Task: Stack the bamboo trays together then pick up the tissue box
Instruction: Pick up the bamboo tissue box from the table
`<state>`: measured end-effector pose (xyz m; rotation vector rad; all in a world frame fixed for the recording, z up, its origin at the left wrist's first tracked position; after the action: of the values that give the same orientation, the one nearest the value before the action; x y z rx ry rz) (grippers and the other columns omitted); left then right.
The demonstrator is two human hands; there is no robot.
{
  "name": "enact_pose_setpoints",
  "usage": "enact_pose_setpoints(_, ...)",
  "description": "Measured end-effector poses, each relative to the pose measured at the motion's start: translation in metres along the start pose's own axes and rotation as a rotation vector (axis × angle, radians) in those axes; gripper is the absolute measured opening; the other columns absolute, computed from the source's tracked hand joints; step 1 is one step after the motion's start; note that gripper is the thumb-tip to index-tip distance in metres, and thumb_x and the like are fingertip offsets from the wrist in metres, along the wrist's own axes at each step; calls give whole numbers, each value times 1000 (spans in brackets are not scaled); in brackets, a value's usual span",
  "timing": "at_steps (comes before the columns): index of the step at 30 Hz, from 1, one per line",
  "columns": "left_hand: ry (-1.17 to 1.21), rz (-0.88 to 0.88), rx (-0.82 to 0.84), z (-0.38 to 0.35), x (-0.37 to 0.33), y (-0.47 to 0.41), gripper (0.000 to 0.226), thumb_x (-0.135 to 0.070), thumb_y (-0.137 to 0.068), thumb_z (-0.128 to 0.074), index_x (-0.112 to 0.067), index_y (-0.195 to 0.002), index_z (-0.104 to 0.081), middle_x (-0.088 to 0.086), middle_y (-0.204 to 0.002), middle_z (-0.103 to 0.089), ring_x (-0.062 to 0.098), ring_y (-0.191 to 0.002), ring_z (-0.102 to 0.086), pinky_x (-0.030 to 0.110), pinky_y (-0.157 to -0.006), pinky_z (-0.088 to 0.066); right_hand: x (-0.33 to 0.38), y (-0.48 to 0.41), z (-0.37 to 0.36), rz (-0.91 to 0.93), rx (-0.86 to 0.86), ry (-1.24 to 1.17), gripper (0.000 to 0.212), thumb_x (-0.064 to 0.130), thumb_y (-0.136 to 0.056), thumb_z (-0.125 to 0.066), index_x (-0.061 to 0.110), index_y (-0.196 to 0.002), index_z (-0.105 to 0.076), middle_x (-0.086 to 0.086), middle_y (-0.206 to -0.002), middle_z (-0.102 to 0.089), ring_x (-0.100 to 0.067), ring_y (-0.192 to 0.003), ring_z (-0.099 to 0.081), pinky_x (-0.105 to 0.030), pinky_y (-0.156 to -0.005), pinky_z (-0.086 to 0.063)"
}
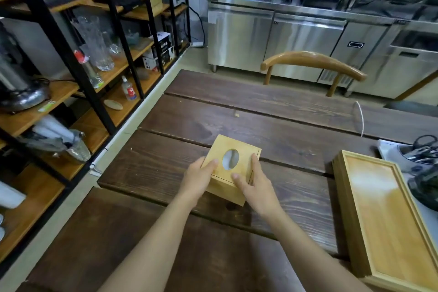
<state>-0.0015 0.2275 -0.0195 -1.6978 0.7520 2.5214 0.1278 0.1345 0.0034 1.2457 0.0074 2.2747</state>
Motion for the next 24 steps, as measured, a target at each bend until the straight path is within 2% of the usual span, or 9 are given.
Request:
enact_pose_setpoints(3,-68,28,42,1,3,1,34,-47,-82,-54,-22,-101,-65,3,-107,-69,24,-99,-63,44,-92,-50,-1,-1,-2,-31,-11,-42,89,47,-83,-58,25,-148,-1,0,-156,-25,-23,-140,-30,-40,-111,-29)
enact_pose_setpoints(5,-63,96,83,5,9,4,48,-52,-76,-57,-18,-111,-63,4,-112,-67,26,-100,-64,49,-87,-55,1,-3,-1,-56,-33,-86,91,45,-81,-62,24,-148,-5,-2,-154,-28,-24,-139,-31,-41,-111,-29)
enact_pose_setpoints(7,-34,167,107,10,14,11,52,-50,-82,-58,-17,-122,-52,2,-119,-61,29,-100,-64,48,-77,-59,1,-5,-2,-125,-64,-82,82,42,-81,-64,18,-144,-17,-7,-147,-39,-29,-132,-40,-42,-105,-34)
enact_pose_setpoints(9,-104,175,104,16,13,17,53,-56,-81,-55,-24,-122,-43,4,-119,-58,32,-99,-63,49,-71,-61,5,-4,-6,-193,-62,-3,66,39,-80,-63,13,-133,-33,-12,-133,-52,-34,-121,-49,-41,-94,-40)
enact_pose_setpoints(11,-196,160,84,22,12,22,57,-59,-81,-52,-23,-124,-42,8,-121,-57,34,-102,-61,52,-68,-61,9,-1,-13,-213,-33,61,59,36,-78,-61,10,-126,-38,-15,-125,-55,-36,-113,-51,-40,-86,-41)
enact_pose_setpoints(15,-202,197,44,36,23,39,59,-52,-84,-55,-21,-131,-38,12,-129,-52,37,-111,-56,54,-68,-60,17,15,-28,-177,-10,105,58,35,-78,-61,8,-125,-40,-15,-122,-56,-36,-112,-52,-38,-80,-38)
enact_pose_setpoints(20,-199,234,-53,83,50,74,65,-57,-83,-54,-24,-135,-33,12,-131,-52,37,-115,-55,53,-78,-59,44,42,-60,-72,71,163,57,37,-76,-61,11,-122,-42,-13,-117,-59,-34,-107,-55,-42,-86,-45)
enact_pose_setpoints(24,-126,290,-127,133,68,116,66,-53,-85,-56,-27,-138,-27,11,-130,-52,34,-112,-56,49,-72,-60,73,69,-98,37,182,180,55,39,-74,-62,13,-119,-44,-11,-114,-61,-33,-105,-57,-44,-88,-48)
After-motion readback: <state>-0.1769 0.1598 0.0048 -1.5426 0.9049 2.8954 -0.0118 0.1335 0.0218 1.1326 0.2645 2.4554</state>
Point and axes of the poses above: each hand's wrist, its own y-axis away from the middle knuckle, its own z-axis out of the back of the hand, x = y × z, the point moved 6 cm from there along -y, towards the middle knuckle
